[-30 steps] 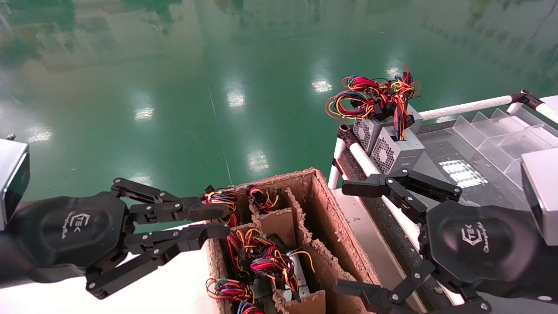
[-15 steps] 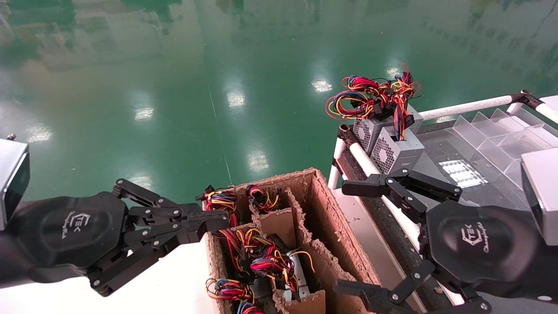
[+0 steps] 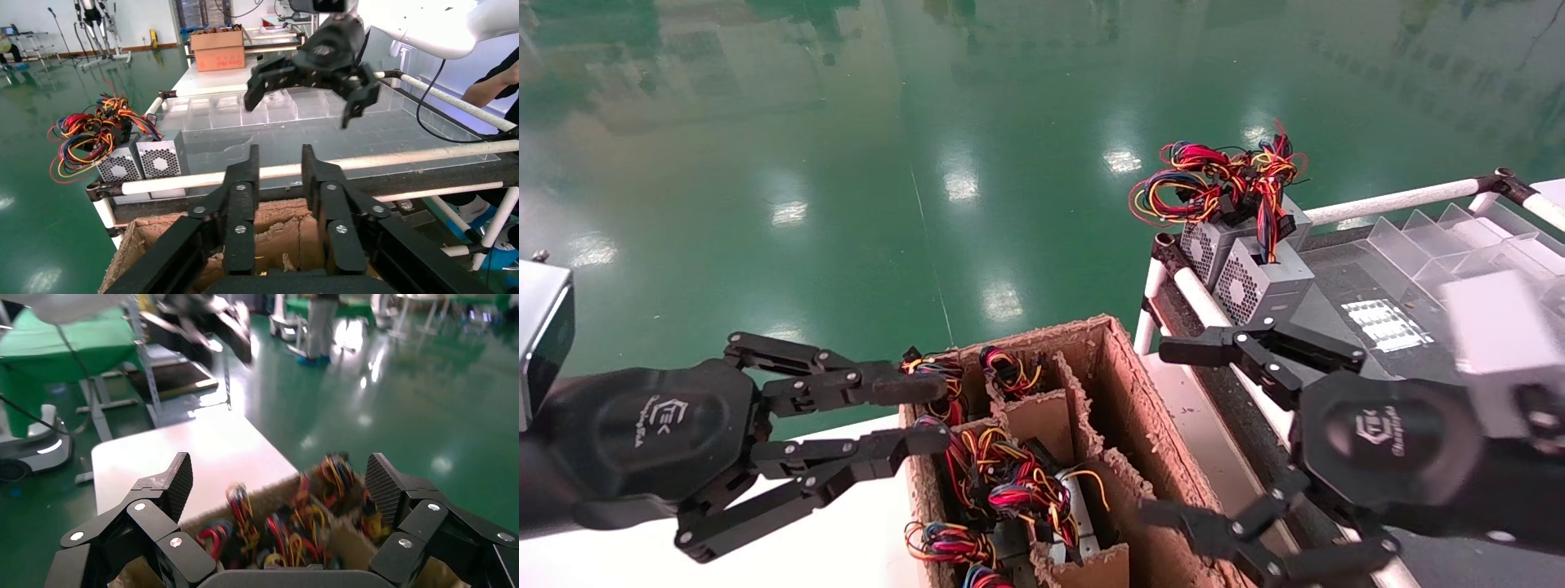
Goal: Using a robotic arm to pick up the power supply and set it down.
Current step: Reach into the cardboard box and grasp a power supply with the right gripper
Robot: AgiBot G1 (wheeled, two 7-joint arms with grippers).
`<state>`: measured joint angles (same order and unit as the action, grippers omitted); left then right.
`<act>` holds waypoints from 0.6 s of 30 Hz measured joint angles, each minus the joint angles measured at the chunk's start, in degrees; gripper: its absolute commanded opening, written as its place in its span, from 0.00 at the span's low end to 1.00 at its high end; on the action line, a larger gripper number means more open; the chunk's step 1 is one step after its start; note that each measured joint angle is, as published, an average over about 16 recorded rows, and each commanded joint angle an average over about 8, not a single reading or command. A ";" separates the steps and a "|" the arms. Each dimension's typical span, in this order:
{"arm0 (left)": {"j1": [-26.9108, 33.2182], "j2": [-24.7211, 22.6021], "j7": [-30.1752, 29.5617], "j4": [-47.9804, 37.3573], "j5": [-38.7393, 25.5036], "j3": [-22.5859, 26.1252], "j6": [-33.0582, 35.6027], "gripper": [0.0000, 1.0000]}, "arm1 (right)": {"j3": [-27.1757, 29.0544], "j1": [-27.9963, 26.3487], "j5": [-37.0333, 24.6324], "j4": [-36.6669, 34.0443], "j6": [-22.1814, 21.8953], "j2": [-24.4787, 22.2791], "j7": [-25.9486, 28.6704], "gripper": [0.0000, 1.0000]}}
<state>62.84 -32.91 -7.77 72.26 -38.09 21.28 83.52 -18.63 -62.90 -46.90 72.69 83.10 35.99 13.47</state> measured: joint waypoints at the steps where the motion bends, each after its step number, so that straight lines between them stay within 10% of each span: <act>1: 0.00 0.00 0.00 0.00 0.00 0.00 0.00 1.00 | -0.52 -0.17 -0.73 -0.12 -0.15 0.29 0.46 1.00; 12: 0.00 0.00 0.00 0.00 0.00 0.01 0.00 1.00 | -7.99 -2.22 -8.59 -3.37 1.76 5.89 5.52 0.99; 18: 0.00 0.00 0.00 0.00 0.00 0.01 0.00 1.00 | -11.56 -3.13 -11.74 -6.67 3.89 9.73 5.93 0.24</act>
<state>62.84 -32.91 -7.76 72.26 -38.08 21.29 83.52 -30.19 -66.04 -58.64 66.01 86.98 45.73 19.40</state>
